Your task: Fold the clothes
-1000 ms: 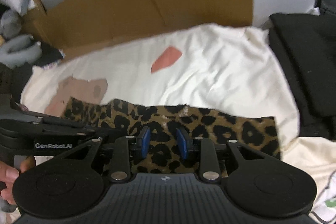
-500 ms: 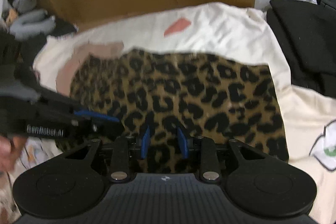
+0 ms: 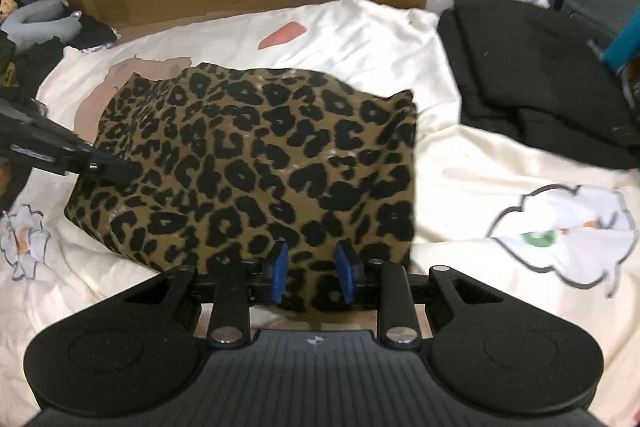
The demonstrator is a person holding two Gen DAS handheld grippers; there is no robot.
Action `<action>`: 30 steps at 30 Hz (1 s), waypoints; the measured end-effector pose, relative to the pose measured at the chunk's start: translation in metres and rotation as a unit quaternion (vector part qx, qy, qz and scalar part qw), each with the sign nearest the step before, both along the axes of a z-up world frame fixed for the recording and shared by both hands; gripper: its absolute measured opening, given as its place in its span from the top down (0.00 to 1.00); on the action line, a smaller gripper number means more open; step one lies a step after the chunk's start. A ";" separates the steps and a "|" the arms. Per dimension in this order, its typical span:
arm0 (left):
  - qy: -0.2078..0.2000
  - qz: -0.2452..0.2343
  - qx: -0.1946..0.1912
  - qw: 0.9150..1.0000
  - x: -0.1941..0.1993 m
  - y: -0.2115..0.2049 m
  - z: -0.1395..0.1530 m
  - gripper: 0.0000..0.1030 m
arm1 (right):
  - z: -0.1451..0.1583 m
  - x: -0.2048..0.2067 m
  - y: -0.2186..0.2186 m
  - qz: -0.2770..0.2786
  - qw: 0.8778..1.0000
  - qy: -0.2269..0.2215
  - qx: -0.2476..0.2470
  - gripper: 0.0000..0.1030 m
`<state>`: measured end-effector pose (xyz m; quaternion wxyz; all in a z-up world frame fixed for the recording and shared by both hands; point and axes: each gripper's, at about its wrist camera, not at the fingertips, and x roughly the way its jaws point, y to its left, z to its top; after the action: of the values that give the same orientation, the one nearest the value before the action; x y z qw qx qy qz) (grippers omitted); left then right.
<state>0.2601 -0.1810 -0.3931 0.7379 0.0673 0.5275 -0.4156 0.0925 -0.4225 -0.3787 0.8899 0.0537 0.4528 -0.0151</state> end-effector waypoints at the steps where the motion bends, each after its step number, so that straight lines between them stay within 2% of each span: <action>1: 0.004 0.000 -0.005 1.000 -0.003 0.002 0.003 0.95 | 0.003 -0.003 0.001 0.000 1.000 -0.004 -0.004 0.68; 9: 0.014 -0.018 -0.030 0.999 -0.029 -0.006 0.008 0.94 | 0.018 0.001 0.026 0.016 0.999 -0.029 0.035 0.68; 12: 0.015 -0.027 -0.029 0.999 -0.032 -0.012 -0.001 0.94 | 0.010 0.008 0.042 0.027 0.999 -0.025 0.038 0.68; 17: 0.004 -0.038 -0.001 0.999 -0.030 -0.011 -0.024 0.94 | -0.016 0.016 0.057 0.036 0.999 -0.003 0.024 0.68; 21: 0.004 -0.046 0.005 0.999 -0.023 -0.003 -0.037 0.96 | -0.020 0.013 0.042 0.019 0.999 0.004 0.031 0.68; 27: 0.002 -0.039 -0.010 0.999 -0.018 0.016 -0.039 0.98 | -0.017 0.002 0.015 0.006 1.000 0.017 0.024 0.76; 30: 0.008 -0.031 -0.015 0.999 -0.016 0.028 -0.037 0.98 | -0.012 -0.002 0.011 0.003 1.000 0.026 0.011 0.76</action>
<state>0.2441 -0.1534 -0.4299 0.7213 0.0696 0.5246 -0.4468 0.0904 -0.4119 -0.3909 0.8772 0.0613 0.4761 -0.0088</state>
